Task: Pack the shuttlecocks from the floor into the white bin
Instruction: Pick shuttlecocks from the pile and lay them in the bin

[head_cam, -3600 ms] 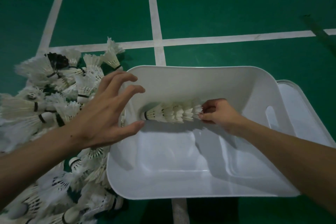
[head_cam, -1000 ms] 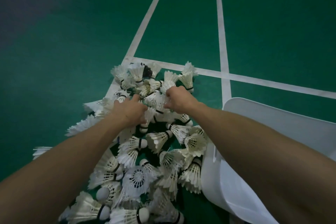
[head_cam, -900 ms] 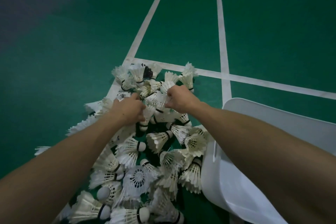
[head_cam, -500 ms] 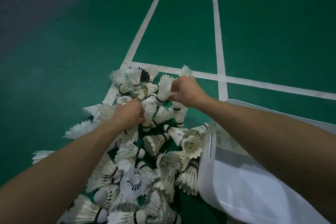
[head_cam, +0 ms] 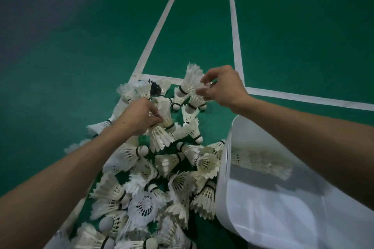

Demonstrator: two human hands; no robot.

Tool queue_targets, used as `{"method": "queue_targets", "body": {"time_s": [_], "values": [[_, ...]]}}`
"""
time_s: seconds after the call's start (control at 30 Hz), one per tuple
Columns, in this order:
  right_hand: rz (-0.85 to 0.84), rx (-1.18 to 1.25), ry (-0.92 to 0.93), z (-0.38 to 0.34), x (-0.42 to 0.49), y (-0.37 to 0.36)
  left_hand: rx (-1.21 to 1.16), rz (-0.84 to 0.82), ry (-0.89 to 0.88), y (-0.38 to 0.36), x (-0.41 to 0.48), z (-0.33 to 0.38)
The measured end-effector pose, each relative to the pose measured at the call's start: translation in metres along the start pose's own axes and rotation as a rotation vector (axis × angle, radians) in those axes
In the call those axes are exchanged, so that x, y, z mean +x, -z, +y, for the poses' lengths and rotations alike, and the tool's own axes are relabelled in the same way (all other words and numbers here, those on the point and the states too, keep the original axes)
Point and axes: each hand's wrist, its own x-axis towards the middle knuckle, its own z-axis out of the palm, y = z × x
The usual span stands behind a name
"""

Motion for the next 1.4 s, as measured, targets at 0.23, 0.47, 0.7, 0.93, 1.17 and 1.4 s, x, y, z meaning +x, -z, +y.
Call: {"method": "queue_targets", "body": {"time_s": [0.23,0.47,0.7,0.93,1.17,1.4], "values": [[0.014,0.279,-0.067,0.002,-0.022,0.021,-0.104,0.101,-0.137,0.01,0.0,0.021],[0.024,0.441,-0.104,0.0,-0.044,0.031,-0.263,-0.025,-0.243,0.026,-0.011,0.063],[0.162,0.527,-0.213,0.01,-0.069,0.058,-0.5,-0.108,-0.201,0.025,-0.016,0.099],[0.335,0.532,-0.218,0.017,-0.086,0.082,-0.581,-0.111,-0.194,0.02,-0.03,0.144],[0.403,0.469,-0.18,0.02,-0.092,0.094,-0.72,-0.149,-0.12,0.006,-0.043,0.172],[0.382,0.514,-0.141,0.027,-0.101,0.1,-0.856,-0.088,-0.093,-0.002,-0.039,0.176]]}}
